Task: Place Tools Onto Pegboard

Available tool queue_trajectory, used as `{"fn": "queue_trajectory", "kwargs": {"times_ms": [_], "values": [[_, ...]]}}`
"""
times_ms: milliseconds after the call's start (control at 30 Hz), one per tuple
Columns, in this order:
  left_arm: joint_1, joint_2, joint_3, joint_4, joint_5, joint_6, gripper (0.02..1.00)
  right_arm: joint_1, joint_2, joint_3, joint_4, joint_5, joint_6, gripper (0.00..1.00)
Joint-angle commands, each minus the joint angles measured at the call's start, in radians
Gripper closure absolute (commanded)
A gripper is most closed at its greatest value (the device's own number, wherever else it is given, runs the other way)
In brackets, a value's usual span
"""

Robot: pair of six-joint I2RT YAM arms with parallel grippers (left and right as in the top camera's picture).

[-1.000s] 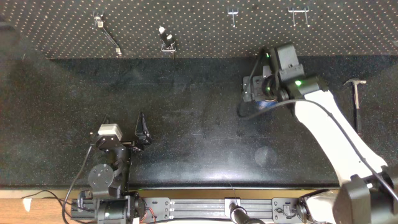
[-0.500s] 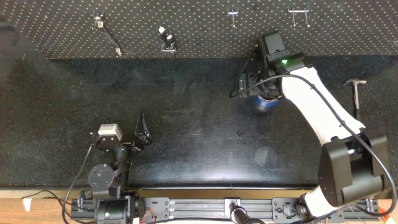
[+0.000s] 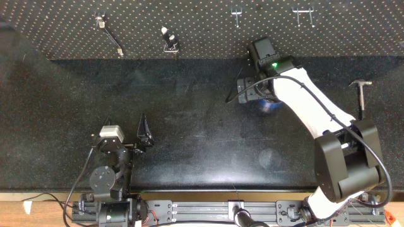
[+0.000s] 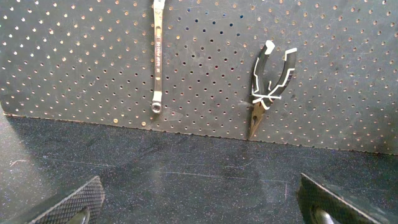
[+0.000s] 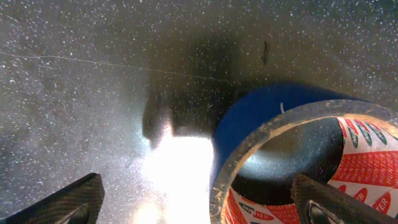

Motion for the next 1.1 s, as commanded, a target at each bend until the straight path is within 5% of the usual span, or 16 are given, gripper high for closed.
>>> {"fn": "queue_trajectory", "kwargs": {"times_ms": [33, 167, 300, 900, 1100], "values": [[-0.005, -0.010, -0.002, -0.008, 0.007, 0.012, 0.023, 0.005, 0.024, 0.019, 0.002, 0.045, 0.007, 0.362], [-0.005, -0.010, -0.002, -0.008, 0.007, 0.012, 0.023, 0.005, 0.028, 0.019, 0.002, 0.045, 0.007, 0.803], [-0.005, -0.010, -0.002, -0.008, 0.007, 0.012, 0.023, 0.005, 0.028, 0.019, 0.010, 0.045, 0.004, 0.919], [-0.005, -0.010, -0.002, -0.008, 0.007, 0.012, 0.023, 0.061, -0.504, -0.088, 0.247, 0.045, 0.004, 0.925], [-0.005, -0.010, -0.002, -0.008, 0.007, 0.013, 0.023, 0.148, -0.505, -0.088, 0.410, 0.126, -0.035, 0.925]]}}
